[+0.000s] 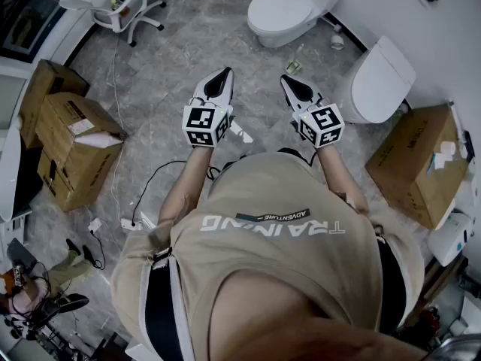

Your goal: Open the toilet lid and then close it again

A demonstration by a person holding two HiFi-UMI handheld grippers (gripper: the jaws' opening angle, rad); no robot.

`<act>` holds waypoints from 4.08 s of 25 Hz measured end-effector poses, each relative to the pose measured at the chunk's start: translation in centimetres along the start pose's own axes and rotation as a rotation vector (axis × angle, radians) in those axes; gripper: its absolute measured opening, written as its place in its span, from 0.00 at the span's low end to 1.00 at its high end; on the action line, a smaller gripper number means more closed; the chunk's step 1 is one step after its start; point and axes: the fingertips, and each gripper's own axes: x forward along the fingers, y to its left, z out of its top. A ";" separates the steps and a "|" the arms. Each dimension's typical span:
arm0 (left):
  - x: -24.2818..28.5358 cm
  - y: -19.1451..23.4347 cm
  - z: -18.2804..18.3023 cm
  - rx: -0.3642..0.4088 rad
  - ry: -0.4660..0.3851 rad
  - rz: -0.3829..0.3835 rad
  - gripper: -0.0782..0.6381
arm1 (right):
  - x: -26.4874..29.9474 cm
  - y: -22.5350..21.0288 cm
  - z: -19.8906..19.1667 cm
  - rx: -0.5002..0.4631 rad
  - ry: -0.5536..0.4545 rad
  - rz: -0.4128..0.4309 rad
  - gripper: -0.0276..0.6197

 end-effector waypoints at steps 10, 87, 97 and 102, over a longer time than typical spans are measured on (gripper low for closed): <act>0.5 3.5 -0.9 0.007 0.007 0.037 0.12 | 3.7 1.0 0.3 0.010 0.011 0.034 0.06; 50.4 32.0 7.7 0.093 0.107 -0.084 0.12 | 43.3 -41.6 5.9 0.071 0.008 -0.109 0.06; 57.9 31.7 6.7 0.121 0.177 -0.257 0.12 | 42.6 -45.7 3.1 0.200 0.051 -0.279 0.06; 62.1 30.4 5.6 0.118 0.199 -0.410 0.12 | 43.5 -46.4 3.9 0.208 0.068 -0.367 0.06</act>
